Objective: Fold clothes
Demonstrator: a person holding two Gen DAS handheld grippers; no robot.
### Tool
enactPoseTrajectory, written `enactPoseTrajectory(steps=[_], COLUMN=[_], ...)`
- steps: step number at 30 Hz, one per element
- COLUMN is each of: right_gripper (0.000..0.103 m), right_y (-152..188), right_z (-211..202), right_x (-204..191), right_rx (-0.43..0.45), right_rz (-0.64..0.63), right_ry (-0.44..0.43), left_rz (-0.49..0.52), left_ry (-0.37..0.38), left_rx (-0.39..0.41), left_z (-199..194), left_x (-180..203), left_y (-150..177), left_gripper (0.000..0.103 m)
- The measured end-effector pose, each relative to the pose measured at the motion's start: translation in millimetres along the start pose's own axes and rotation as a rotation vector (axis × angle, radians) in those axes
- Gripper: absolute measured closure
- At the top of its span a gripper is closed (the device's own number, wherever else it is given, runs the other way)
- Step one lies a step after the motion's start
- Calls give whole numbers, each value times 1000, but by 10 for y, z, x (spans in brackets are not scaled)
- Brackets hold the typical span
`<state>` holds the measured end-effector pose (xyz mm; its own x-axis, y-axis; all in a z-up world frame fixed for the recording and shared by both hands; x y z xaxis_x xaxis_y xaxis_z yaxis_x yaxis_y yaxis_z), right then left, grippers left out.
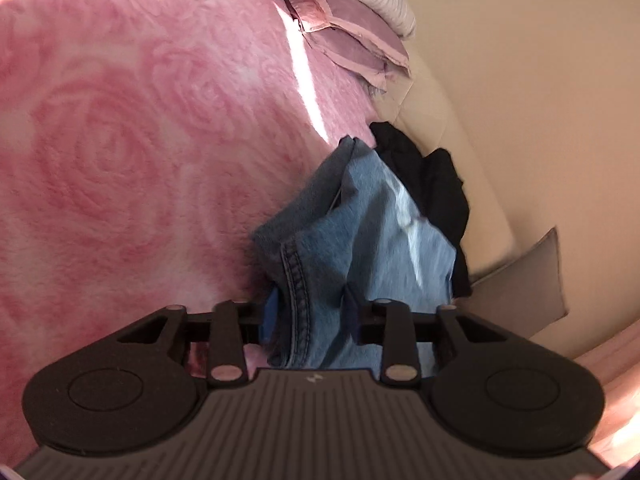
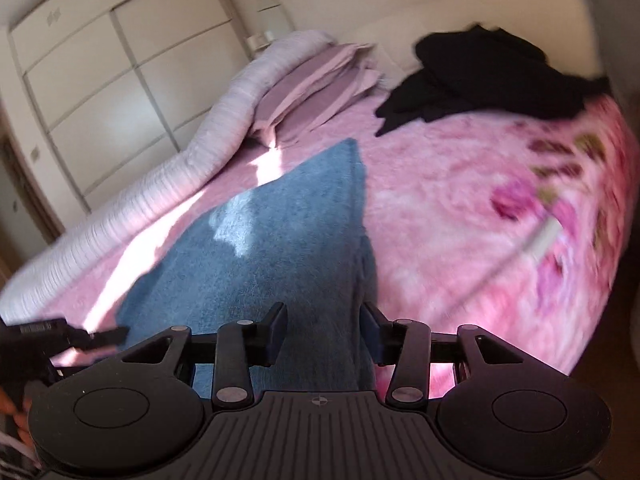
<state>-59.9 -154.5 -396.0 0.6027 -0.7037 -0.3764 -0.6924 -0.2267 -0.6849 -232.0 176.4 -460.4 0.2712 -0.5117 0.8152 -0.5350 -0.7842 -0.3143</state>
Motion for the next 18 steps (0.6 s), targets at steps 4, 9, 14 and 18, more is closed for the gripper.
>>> enactPoseTrajectory(steps=[4, 9, 14, 18], right_gripper=[97, 103, 103, 69], right_y=[-9, -6, 29, -96], right_z=[113, 52, -104, -171], right_x=[66, 427, 866, 751], right_rx=[-27, -27, -12, -3], right_rz=[-24, 37, 255, 263], right_ry=[44, 273, 84, 32], left_rz=[34, 55, 94, 178], left_ry=[89, 107, 43, -24], left_rx=[15, -2, -22, -22], left_z=[-91, -127, -155, -207], left_x=[-9, -134, -151, -54], left_y=[-72, -159, -266, -339], left_gripper=[87, 87, 79, 73])
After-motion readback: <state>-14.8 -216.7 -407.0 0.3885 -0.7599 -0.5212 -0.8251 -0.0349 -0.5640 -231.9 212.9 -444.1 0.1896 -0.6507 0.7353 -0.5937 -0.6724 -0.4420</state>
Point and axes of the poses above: each gripper's, at about its wrist camera, not at the fingertips, and z roughly the way its jaws point, x to its right, y to its underside, the point moved 5 cm from there along z, roughly the way its jaws point, and after that the axes turned 9 degrees about -x, right-handed, at the moved point
